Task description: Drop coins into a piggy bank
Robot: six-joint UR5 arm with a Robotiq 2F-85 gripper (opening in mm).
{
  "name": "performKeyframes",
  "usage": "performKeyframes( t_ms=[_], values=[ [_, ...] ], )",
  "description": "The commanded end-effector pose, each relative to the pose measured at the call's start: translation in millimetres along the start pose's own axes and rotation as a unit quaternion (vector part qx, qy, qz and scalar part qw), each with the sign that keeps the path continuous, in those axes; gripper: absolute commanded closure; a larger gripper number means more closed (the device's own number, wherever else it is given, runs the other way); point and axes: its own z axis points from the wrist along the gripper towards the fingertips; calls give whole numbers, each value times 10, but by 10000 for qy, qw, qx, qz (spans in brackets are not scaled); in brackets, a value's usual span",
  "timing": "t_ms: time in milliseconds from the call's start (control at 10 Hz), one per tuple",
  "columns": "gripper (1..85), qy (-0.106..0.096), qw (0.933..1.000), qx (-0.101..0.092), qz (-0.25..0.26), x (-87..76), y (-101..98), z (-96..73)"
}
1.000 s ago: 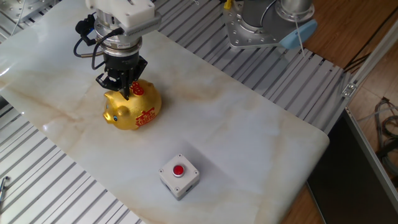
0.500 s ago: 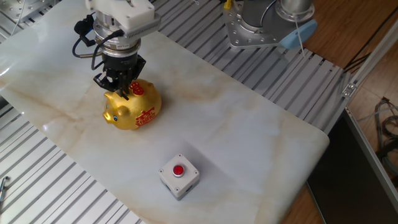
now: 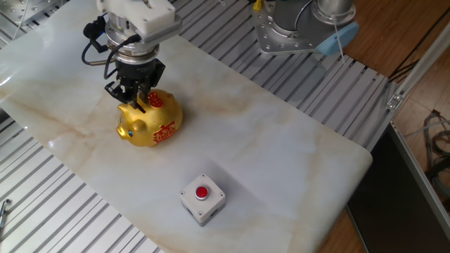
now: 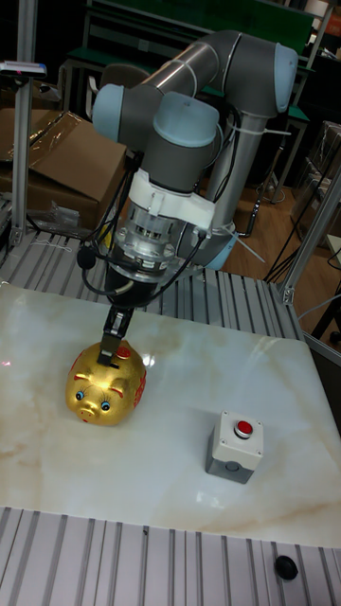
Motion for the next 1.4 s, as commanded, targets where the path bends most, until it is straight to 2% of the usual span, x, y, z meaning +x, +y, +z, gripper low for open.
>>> performKeyframes(
  t_ms=[0, 100, 200, 300, 400, 500, 600, 700, 800, 900, 1000, 1100, 1200, 1300],
  values=[
    [563, -42, 9998, -68, 181, -7, 44, -44],
    [563, -48, 9990, -124, 436, -15, 86, -69],
    [567, -118, 9944, -184, 1033, -64, 137, -115],
    [607, -190, 9832, -242, 1802, -131, 174, -183],
    [633, -123, 9717, -254, 2343, -144, 185, -253],
    [683, -99, 9481, -334, 3162, -236, 202, -329],
    [737, -231, 9169, -395, 3964, -376, 183, -361],
    [777, -398, 8820, -534, 4664, -536, 174, -380],
    [797, -506, 8535, -628, 5148, -674, 146, -402],
    [827, -499, 8276, -556, 5564, -747, 70, -423],
    [847, -380, 8079, -458, 5863, -741, 25, -432],
    [847, -360, 7775, -496, 6259, -808, 7, -432],
    [847, -287, 7581, -497, 6496, -797, 1, -417],
    [847, -175, 7458, -441, 6644, -679, -3, -429]
  ],
)
